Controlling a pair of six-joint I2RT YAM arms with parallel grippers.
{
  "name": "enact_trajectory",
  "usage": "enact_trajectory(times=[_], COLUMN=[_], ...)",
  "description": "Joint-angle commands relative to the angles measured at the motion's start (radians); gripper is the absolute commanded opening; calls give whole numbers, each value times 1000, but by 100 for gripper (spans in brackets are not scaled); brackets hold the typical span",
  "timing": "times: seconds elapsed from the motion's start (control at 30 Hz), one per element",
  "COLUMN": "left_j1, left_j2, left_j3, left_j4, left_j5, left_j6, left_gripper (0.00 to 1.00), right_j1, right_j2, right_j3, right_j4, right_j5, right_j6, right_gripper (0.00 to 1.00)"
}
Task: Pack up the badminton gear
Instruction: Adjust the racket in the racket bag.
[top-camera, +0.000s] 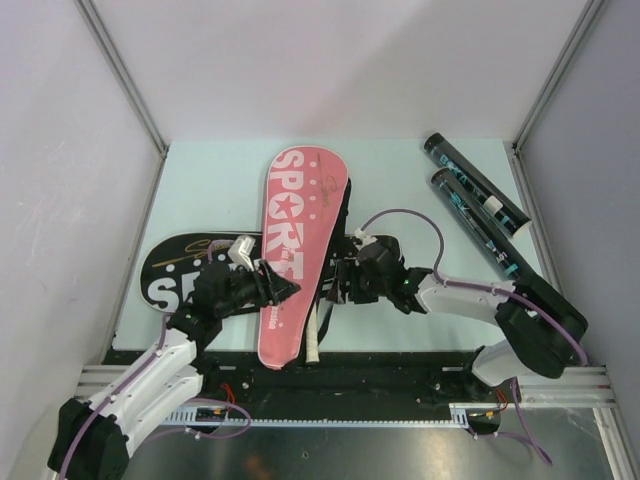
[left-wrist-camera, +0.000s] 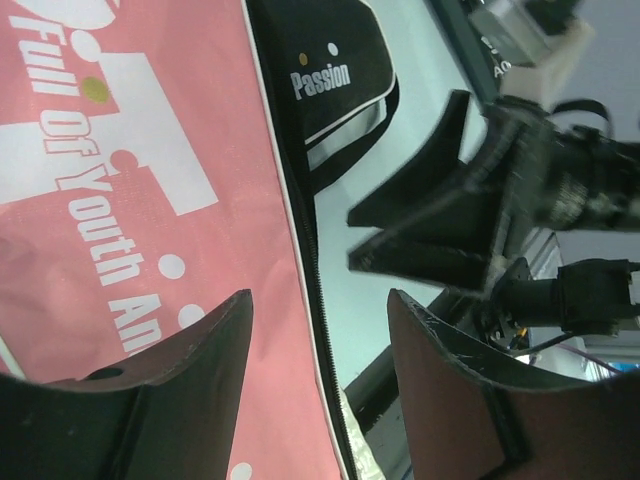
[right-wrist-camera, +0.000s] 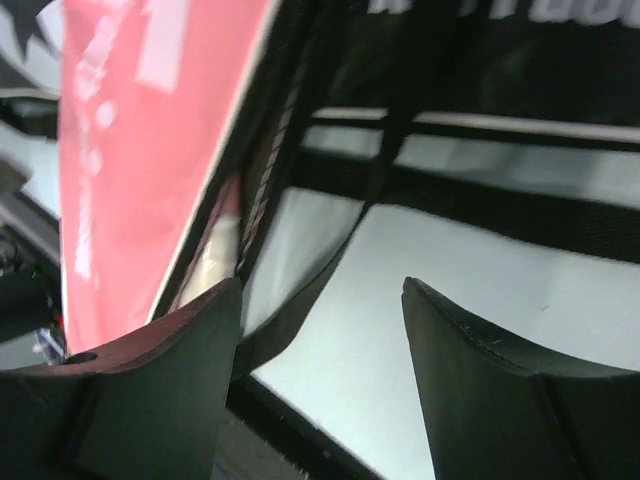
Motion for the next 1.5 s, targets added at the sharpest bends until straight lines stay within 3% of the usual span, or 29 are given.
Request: enact_trajectory(times=[0.0, 0.13, 0.33, 0.4, 0.47, 0.53, 0.8, 1.13, 1.2, 1.27, 1.33, 1.47], left_j1=[6, 1, -43, -74, -136, -204, -253, -258, -258, -258, -258, -258], left_j2=[5, 10, 19, 24, 41, 58, 165, 229, 271, 321, 337, 361], left_j3=[64, 79, 105, 124, 170, 226, 340, 564, 604, 619, 615, 589], left_j4=[17, 15, 5, -17, -93, -144, -210, -101, -92, -75, -55, 61], left_j5=[53, 77, 87, 53, 0, -105, -173, 47, 122, 149, 153, 150], left_j6=[17, 13, 37, 56, 105, 160, 234, 189, 175, 175, 171, 136], left_gripper=[61, 60, 56, 56, 59, 64, 66, 69, 65, 53, 52, 62], right_j1=[-57, -60, -54, -52, -42, -34, -63, -144, -153, -166, -175, -184], right_j2=[99, 201, 281, 268, 206, 116, -102, -125, -125, -118, -116, -105], right_j3=[24, 25, 27, 24, 27, 28, 131, 335, 370, 427, 456, 493], right_j4=[73, 228, 276, 259, 237, 219, 115, 9, -5, -8, -1, 3], right_j5=[-53, -110, -71, -39, -21, -16, -71, -145, -168, -195, -232, -245], right_j6=[90, 145, 158, 139, 113, 66, -13, -131, -140, -135, -114, -80], right_gripper=[68, 60, 49, 38, 12, 0, 0, 0, 0, 0, 0, 0])
